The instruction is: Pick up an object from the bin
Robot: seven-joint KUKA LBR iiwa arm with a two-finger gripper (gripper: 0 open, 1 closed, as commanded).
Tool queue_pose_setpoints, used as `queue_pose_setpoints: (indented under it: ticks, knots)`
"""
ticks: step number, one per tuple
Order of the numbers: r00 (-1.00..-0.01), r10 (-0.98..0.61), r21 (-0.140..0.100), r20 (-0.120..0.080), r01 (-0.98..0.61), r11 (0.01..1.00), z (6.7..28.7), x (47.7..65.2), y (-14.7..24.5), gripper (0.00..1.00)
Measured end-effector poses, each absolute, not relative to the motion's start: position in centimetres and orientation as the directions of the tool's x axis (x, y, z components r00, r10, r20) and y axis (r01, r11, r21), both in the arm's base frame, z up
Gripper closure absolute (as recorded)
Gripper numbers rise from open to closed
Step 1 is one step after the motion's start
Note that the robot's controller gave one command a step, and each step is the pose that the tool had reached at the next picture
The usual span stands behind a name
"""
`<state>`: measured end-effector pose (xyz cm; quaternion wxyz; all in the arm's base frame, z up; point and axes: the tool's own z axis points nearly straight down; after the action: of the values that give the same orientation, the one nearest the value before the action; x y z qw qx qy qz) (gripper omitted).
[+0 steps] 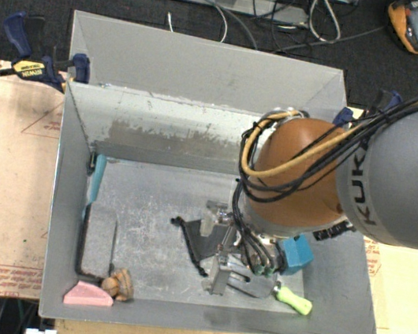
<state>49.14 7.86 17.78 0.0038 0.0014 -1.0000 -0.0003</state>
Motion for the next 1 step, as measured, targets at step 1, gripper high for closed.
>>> queue_pose_setpoints:
  ticks: [1]
  knots:
    - [-1.000,0.000,0.002,0.000,0.000,1.000,18.16,49.33,7.82,0.00]
